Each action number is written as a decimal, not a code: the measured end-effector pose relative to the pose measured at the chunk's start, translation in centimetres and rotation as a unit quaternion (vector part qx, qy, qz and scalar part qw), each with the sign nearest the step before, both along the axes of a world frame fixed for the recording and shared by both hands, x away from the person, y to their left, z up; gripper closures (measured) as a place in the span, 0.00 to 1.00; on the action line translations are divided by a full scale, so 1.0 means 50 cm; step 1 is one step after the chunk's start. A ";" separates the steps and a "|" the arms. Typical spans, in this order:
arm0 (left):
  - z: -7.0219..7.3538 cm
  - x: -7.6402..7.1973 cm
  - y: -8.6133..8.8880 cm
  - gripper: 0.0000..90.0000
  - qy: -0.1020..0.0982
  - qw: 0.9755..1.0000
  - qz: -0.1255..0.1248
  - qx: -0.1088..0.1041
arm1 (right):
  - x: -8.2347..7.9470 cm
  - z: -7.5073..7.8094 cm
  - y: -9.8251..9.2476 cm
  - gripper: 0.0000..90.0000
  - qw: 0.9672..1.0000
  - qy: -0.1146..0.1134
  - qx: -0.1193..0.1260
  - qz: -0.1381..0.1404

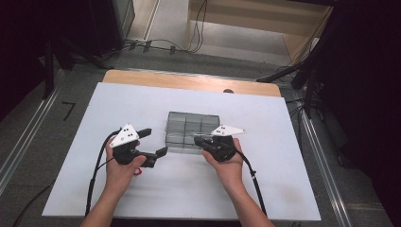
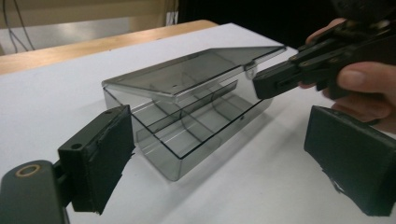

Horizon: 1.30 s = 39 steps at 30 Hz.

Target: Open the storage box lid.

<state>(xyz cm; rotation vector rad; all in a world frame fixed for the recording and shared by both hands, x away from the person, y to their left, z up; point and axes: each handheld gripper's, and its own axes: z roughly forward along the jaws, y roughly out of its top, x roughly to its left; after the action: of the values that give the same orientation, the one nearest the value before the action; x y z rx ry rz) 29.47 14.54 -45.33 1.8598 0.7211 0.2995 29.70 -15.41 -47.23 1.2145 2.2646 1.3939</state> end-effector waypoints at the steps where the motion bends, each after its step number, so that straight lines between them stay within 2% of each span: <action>1: 0.000 0.004 -0.003 0.10 -0.002 1.000 0.005 0.008 | 0.000 0.001 0.000 0.98 1.000 0.000 0.000 0.000; 8: 0.000 0.024 -0.028 0.19 -0.013 0.998 0.033 0.049 | 0.004 0.010 0.000 0.98 1.000 -0.005 0.001 0.001; 14: -0.005 0.044 -0.049 0.32 -0.020 0.996 0.057 0.071 | 0.008 0.018 -0.002 0.98 1.000 -0.009 -0.001 0.002; 18: -0.013 0.061 -0.058 0.39 -0.020 0.995 0.066 0.078 | 0.009 0.025 -0.003 0.98 1.000 -0.011 -0.003 0.002; 23: -0.017 0.075 -0.067 0.47 -0.022 0.994 0.075 0.075 | 0.013 0.031 -0.005 0.98 1.000 -0.013 -0.008 0.000; 30: 0.000 0.084 -0.076 0.54 -0.033 0.994 0.076 0.077 | 0.020 0.030 -0.010 0.98 1.000 -0.013 -0.005 -0.006; 39: 0.005 0.095 -0.083 0.59 -0.035 0.995 0.069 0.064 | 0.021 0.044 -0.013 0.98 1.000 -0.020 -0.010 0.000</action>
<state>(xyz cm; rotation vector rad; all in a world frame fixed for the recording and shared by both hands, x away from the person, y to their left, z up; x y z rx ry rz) 34.23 10.39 -45.08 1.9137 0.7990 0.5087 30.73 -16.03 -45.05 1.1696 2.2466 1.3804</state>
